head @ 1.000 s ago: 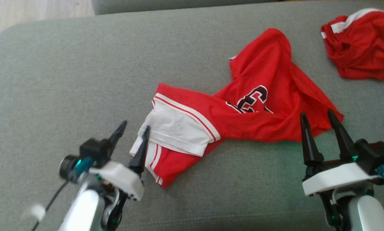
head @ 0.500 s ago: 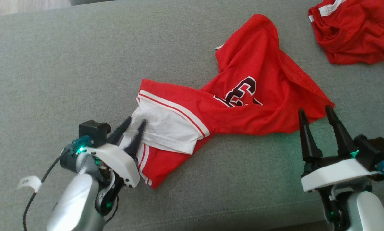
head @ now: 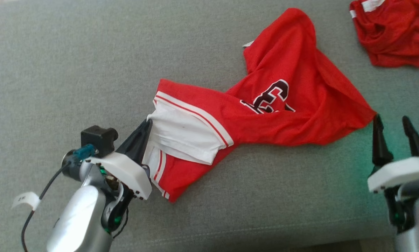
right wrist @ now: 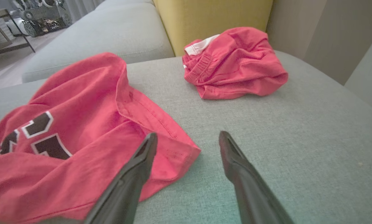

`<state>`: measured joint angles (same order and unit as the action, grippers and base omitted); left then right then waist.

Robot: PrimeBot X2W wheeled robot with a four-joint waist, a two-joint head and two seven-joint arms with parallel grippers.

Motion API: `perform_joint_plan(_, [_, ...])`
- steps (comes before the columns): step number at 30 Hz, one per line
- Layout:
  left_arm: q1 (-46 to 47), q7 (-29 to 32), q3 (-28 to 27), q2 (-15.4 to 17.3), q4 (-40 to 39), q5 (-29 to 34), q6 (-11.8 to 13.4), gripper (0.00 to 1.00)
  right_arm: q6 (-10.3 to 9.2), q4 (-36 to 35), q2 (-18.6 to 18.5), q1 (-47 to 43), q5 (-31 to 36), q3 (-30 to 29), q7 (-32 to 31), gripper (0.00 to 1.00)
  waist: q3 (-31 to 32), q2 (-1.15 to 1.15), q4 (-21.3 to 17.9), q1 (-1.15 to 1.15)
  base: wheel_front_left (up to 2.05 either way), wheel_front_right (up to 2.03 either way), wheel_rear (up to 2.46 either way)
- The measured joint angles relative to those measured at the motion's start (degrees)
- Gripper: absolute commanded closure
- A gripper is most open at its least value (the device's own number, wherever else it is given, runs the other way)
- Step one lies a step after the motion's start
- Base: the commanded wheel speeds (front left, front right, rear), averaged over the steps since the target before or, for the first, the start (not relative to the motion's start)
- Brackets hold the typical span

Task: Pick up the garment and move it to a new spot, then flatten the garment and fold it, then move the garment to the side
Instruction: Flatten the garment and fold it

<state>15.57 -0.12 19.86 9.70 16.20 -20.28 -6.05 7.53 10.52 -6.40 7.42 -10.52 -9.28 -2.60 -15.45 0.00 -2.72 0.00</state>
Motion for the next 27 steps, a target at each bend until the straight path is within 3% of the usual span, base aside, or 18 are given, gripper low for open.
perform_joint_plan(12, [1.4,-1.6,1.1,0.0,-2.2,0.5,0.6,1.00,0.00,11.2,-2.1,8.8,-1.7,0.2,-9.5,0.00,-3.8,0.00,2.0,0.00,0.00,0.00,0.00])
perform_joint_plan(13, [1.4,-1.8,1.3,0.0,-2.5,0.5,0.6,1.00,0.00,11.6,-2.2,8.9,-2.1,0.2,-10.4,1.00,-4.0,0.00,2.2,0.00,0.00,0.00,0.00])
perform_joint_plan(20, [1.1,-3.5,0.7,0.1,-5.8,0.5,1.7,1.00,0.00,8.6,-2.1,8.4,-5.8,-0.6,-10.0,1.00,-3.7,0.00,2.8,0.00,0.00,0.00,0.00])
perform_joint_plan(27, [-0.9,-4.5,-2.3,0.8,-13.8,-1.9,3.7,1.00,0.00,-2.9,0.1,5.6,-15.1,-0.7,-10.6,1.00,-1.3,0.00,2.2,0.00,0.00,0.00,0.00])
